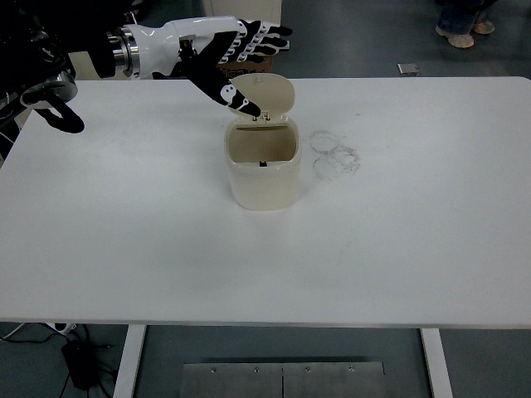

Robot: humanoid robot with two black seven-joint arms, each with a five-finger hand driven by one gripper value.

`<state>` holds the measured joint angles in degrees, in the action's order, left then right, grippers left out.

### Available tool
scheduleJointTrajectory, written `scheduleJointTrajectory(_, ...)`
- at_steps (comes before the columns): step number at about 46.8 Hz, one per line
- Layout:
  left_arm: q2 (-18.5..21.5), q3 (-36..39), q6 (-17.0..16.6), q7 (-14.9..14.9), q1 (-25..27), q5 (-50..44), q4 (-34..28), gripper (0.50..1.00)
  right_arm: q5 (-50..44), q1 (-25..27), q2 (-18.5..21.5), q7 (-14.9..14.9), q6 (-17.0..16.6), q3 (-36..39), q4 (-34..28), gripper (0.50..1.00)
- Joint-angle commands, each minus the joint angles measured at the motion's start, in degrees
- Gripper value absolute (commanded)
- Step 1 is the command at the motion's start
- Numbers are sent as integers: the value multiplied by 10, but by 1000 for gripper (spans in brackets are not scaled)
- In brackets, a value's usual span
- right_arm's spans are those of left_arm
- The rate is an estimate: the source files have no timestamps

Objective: Open trash bin

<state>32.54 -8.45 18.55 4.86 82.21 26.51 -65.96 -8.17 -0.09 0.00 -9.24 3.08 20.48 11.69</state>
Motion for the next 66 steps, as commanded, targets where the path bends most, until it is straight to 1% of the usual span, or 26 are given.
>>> scheduleJointTrajectory(1, -2, -32, -13, 0, -24, -28, 22, 1000, 0, 0, 0, 0, 0, 0, 0, 993)
scheduleJointTrajectory(8, -3, -78, -25, 1, -68, -71, 42, 1000, 0, 0, 0, 0, 0, 0, 0, 993)
scheduleJointTrajectory(15, -6, -123, -47, 6, -116, -87, 43, 1000, 0, 0, 0, 0, 0, 0, 0, 993)
scheduleJointTrajectory(18, -7, -147, -47, 15, -135, -90, 46, 1000, 0, 0, 0, 0, 0, 0, 0, 993)
scheduleJointTrajectory(23, -9, -169, -48, 18, -163, -101, 54, 1000, 0, 0, 0, 0, 0, 0, 0, 993)
scheduleJointTrajectory(25, -17, -174, -50, 18, -173, -107, 65, 1000, 0, 0, 0, 0, 0, 0, 0, 993)
scheduleJointTrajectory(28, -35, -184, -50, 18, -184, -118, 84, 1000, 0, 0, 0, 0, 0, 0, 0, 993)
scheduleJointTrajectory(37, -68, -228, -50, 30, -216, -143, 137, 1000, 0, 0, 0, 0, 0, 0, 0, 993)
scheduleJointTrajectory(46, -87, -275, -48, 31, -247, -162, 169, 1000, 0, 0, 0, 0, 0, 0, 0, 993)
scheduleJointTrajectory(53, -90, -308, -44, 31, -276, -212, 177, 1000, 0, 0, 0, 0, 0, 0, 0, 993)
scheduleJointTrajectory(57, -93, -316, -41, 38, -296, -234, 182, 1000, 0, 0, 0, 0, 0, 0, 0, 993)
scheduleJointTrajectory(61, -110, -334, -30, 52, -317, -252, 198, 1000, 0, 0, 0, 0, 0, 0, 0, 993)
scheduleJointTrajectory(66, -132, -364, -25, 54, -338, -268, 229, 1000, 0, 0, 0, 0, 0, 0, 0, 993)
